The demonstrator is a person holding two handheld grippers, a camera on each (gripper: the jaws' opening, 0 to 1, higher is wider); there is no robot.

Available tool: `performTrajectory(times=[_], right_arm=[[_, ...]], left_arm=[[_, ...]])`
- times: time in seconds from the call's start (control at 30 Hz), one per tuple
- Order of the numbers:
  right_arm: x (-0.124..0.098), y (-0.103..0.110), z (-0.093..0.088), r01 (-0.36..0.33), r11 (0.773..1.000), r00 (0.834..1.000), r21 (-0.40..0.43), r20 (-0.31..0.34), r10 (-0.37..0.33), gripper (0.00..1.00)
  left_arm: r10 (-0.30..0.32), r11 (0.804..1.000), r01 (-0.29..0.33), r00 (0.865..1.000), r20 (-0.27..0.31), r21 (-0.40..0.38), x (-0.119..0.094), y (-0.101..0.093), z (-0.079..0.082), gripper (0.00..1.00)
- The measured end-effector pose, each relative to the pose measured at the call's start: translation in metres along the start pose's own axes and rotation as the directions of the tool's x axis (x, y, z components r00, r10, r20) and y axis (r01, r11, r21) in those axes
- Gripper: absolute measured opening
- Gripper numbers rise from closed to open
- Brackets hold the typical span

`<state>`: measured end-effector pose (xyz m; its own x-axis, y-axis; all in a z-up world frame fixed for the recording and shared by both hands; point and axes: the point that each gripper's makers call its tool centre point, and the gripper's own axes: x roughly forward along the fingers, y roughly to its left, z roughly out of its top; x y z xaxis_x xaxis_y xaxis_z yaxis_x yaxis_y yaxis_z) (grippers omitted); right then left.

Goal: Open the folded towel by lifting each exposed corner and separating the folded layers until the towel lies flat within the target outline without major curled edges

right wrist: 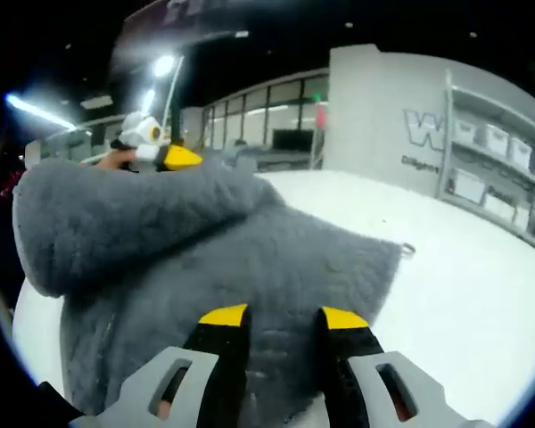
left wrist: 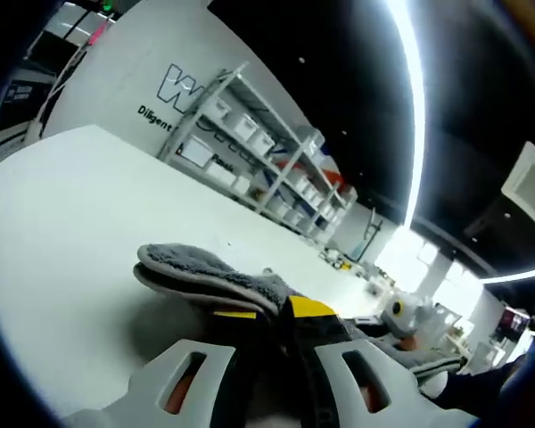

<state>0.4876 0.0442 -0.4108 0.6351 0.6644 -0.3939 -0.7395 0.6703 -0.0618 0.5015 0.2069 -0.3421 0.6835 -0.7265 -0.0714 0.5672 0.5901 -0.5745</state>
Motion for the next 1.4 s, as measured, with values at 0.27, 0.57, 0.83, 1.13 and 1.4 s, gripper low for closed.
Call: performTrajectory(times=[0.27,0.57,0.83,1.13,1.4], right_arm=[[-0.003,0.004,-0.001,-0.002,1.0,1.0,-0.007,0.002,0.002,0.26],[-0.004,0.006,-0.002,-0.002,1.0,1.0,-0.015,0.002,0.002,0.26],[-0.005,0.009,-0.003,-0.003,1.0,1.0,-0.015,0.003,0.003,0.26],[-0.006,0.01,-0.004,-0.002,1.0,1.0,-0.016,0.003,0.002,0.26],[-0.006,0.012,-0.004,-0.002,1.0,1.0,-0.015,0.004,0.002,0.26]], left_arm=[[0.058,0.998,-0.058,0.998,-0.025,-0.001,-0.01,0.023,-0.006,0.1],[0.115,0.993,-0.113,0.992,-0.043,0.042,-0.017,0.026,-0.015,0.1],[0.154,0.987,-0.152,0.988,-0.03,0.06,-0.024,0.033,-0.01,0.1],[0.218,0.972,-0.214,0.975,-0.03,0.101,-0.034,0.051,0.002,0.11],[0.258,0.957,-0.249,0.965,-0.04,0.152,-0.038,0.06,0.005,0.11]])
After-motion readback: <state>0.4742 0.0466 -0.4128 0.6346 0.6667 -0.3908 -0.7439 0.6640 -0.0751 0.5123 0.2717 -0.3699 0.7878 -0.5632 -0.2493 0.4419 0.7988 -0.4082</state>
